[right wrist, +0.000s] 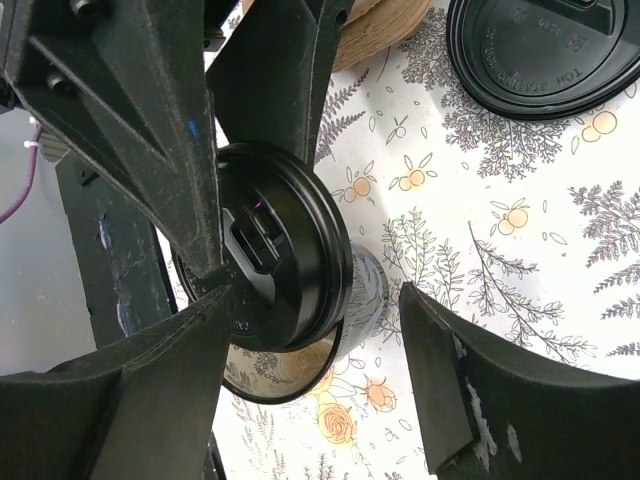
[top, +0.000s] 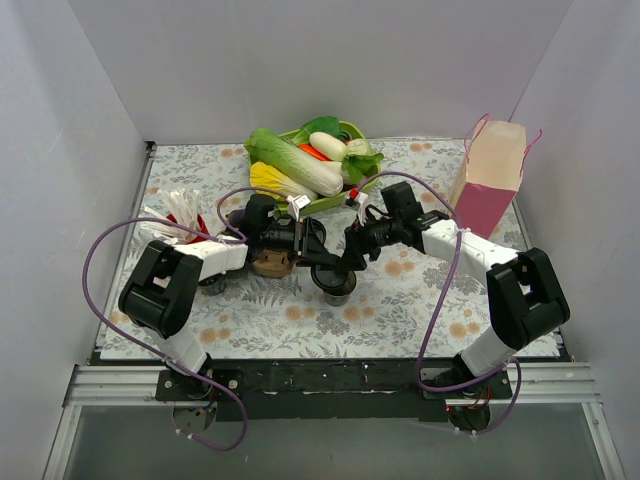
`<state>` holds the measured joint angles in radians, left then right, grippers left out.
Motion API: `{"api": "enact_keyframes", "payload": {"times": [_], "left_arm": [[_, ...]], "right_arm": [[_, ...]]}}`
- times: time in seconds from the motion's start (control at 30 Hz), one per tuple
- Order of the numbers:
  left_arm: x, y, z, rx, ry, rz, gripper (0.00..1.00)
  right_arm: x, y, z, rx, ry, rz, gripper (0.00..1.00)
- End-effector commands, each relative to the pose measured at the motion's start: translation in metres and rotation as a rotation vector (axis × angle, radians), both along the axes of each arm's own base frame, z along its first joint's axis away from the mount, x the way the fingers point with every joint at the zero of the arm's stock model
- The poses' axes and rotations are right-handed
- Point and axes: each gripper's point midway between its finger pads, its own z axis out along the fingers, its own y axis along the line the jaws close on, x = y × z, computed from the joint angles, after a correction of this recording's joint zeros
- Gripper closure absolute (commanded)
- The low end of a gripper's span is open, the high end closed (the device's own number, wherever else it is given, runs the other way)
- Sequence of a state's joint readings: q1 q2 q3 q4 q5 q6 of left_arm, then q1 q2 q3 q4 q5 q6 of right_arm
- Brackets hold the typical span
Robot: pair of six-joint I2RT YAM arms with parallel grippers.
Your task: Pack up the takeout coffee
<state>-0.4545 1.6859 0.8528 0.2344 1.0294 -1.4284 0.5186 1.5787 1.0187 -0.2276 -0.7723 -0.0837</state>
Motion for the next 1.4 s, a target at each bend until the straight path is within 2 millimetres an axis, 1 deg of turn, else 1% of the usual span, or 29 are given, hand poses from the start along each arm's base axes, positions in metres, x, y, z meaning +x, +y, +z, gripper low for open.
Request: {"api": "enact_keyframes", "payload": {"times": [0.0,0.1,0.37,0.5,0.83,0.97,1.2,1.37], "left_arm": [[0.003,-0.004,0.027,-0.015,-0.101,-0.005,0.56],[0.005,-0.004,0.025,0.002,-0.107,0.000,0.56],[0.016,0.001,0.018,0.085,-0.147,0.052,0.56],[0.017,0.002,0.013,0.108,-0.152,0.055,0.56],[0.002,-0.006,0.007,0.105,-0.119,0.013,0.56],[-0.005,-0.009,0.003,0.112,-0.113,0.005,0.55],[-0.005,-0.011,-0.003,0.124,-0.117,0.000,0.54],[-0.007,-0.016,-0.002,0.120,-0.131,-0.013,0.54]], "right_arm": [[0.002,0.003,0.007,0.015,-0.027,-0.002,0.25],[0.002,0.004,0.005,0.015,-0.022,-0.003,0.26],[0.002,0.002,0.000,-0.005,-0.016,-0.012,0.27],[0.001,0.000,-0.001,-0.011,-0.019,-0.007,0.26],[-0.002,-0.004,-0.002,-0.024,-0.035,-0.006,0.27],[-0.005,-0.006,0.001,-0.022,-0.043,-0.004,0.27],[-0.008,-0.008,0.001,-0.025,-0.047,-0.001,0.25],[-0.011,-0.009,0.004,-0.020,-0.054,0.013,0.25]]}}
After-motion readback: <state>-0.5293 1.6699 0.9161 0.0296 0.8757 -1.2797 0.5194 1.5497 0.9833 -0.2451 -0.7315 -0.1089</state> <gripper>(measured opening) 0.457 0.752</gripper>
